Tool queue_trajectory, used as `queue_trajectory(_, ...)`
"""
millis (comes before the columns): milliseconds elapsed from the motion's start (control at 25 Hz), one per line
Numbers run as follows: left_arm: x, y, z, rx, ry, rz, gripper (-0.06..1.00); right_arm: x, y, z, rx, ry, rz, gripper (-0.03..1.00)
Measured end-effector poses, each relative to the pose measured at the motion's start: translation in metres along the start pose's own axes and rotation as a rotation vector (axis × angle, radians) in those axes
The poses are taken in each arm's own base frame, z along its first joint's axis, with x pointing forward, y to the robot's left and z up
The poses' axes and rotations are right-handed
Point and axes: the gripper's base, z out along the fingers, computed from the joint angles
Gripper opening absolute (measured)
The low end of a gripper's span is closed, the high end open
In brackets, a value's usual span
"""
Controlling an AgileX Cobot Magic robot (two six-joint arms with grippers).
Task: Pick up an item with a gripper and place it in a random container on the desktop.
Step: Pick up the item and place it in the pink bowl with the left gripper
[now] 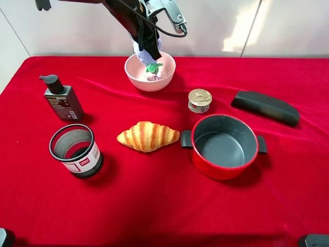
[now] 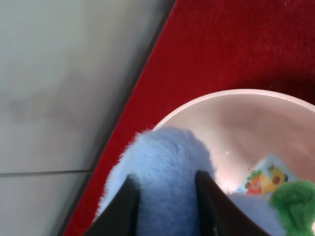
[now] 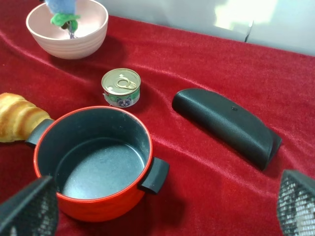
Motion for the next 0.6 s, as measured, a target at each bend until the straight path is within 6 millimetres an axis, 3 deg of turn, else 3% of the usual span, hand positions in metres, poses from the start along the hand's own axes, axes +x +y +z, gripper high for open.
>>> queue_trajectory(400,0.0017,-0.0008,0.0000,0.009,0.019,0.000,0.22,0.0000,0.0000,0.0000,0.000,0.000,0.000,0.69)
queue_trajectory(600,0.0018,-0.0009,0.0000,0.010,0.019,0.007,0.38,0.0000,0.0000,0.0000,0.000,0.000,0.000,0.69)
